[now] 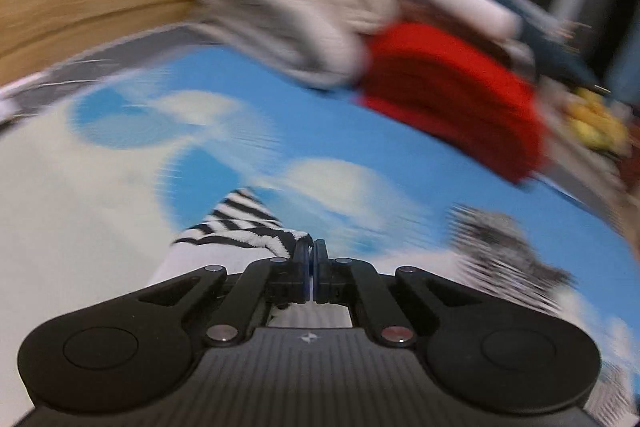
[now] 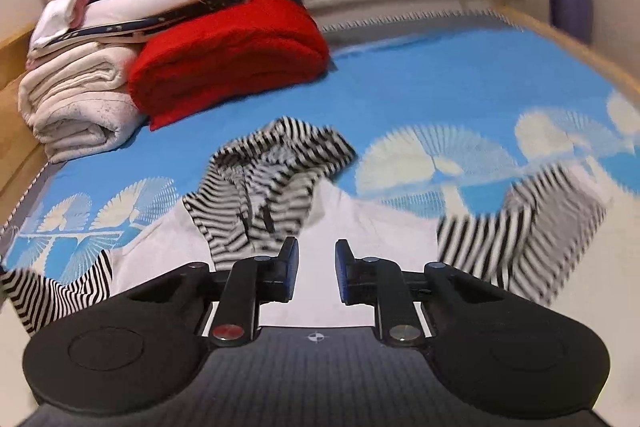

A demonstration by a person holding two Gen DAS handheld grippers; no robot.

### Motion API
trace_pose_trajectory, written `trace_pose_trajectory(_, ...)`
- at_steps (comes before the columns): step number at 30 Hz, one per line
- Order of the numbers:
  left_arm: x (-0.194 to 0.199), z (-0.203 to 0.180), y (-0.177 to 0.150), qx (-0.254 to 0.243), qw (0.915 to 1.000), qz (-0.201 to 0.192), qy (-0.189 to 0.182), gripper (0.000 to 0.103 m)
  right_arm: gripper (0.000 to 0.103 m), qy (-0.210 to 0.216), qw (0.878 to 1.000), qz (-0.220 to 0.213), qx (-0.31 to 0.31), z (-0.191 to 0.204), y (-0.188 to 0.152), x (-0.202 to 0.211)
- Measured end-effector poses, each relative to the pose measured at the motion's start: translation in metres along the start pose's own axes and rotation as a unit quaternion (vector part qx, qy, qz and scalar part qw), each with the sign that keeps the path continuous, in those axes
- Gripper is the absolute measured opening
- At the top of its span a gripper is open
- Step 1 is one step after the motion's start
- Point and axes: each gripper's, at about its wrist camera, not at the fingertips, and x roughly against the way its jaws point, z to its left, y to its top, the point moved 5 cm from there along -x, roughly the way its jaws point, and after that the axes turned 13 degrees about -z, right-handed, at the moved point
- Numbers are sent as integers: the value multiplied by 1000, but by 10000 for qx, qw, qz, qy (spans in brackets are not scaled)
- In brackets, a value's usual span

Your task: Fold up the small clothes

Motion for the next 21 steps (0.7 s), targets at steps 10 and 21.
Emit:
trace_pose_trajectory(10, 52, -185, -82, -697, 9434, 1414, -2918, 22, 29, -541, 9924, 512, -984, -45, -20, -16)
trace_pose_trajectory(21, -48, -82, -57, -110, 9802, 1935, -417, 23, 32, -212, 9819, 1309, -1353, -27, -66, -65)
